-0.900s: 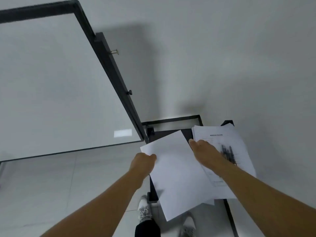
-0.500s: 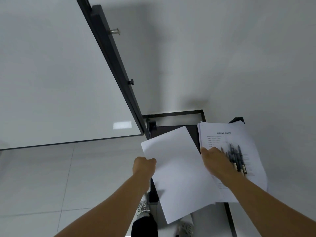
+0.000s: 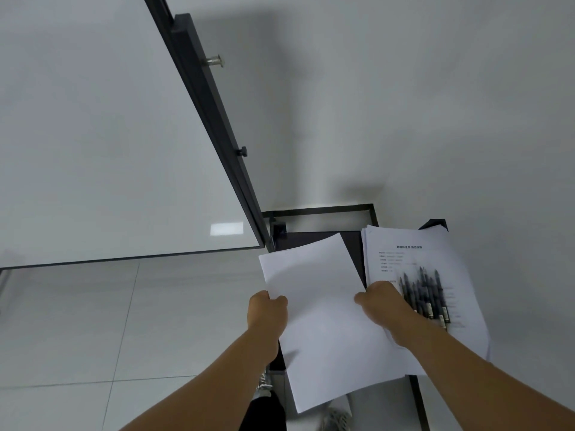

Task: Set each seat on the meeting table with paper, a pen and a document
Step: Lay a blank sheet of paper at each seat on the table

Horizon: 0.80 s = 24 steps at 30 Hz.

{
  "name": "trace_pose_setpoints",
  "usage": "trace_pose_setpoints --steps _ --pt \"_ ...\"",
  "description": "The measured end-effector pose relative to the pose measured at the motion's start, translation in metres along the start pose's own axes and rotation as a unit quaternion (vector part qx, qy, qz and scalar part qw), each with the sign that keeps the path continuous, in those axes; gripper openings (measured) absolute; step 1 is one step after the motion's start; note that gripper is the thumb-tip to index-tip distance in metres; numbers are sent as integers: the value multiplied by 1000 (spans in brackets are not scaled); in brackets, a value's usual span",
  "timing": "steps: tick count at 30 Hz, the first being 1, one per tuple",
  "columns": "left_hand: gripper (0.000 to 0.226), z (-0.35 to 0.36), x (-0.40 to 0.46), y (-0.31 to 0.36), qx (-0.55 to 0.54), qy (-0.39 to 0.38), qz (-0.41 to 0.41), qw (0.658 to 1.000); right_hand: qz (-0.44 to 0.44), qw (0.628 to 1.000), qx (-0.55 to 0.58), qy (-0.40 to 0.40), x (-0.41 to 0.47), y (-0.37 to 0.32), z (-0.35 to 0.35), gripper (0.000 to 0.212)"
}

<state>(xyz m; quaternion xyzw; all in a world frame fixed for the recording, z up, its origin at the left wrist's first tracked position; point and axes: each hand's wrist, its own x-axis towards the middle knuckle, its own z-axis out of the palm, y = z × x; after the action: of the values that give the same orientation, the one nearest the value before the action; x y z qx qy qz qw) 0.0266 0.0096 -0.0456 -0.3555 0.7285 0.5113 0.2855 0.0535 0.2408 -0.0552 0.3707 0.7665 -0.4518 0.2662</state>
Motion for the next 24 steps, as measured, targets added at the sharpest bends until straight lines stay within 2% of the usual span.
trace_pose_setpoints --steps 5,9,13,19,22,24 --pt "12 3 -4 0 44 11 46 998 -33 999 -30 -24 -9 0 2 33" --pt "22 -1 -22 10 -19 17 60 998 -86 996 -32 -18 -21 -10 -5 33" --pt "28 -11 -47 31 -77 33 94 992 -150 988 -30 12 -41 -34 -20 13" --pt "17 -48 -88 66 -181 57 125 974 -255 966 13 22 -75 -92 -39 11" --pt "19 -74 -108 75 -249 58 129 958 -305 952 26 19 -92 -121 -38 30" --pt "18 -96 -126 75 -289 50 139 946 -335 941 40 -2 -107 -139 -30 34"
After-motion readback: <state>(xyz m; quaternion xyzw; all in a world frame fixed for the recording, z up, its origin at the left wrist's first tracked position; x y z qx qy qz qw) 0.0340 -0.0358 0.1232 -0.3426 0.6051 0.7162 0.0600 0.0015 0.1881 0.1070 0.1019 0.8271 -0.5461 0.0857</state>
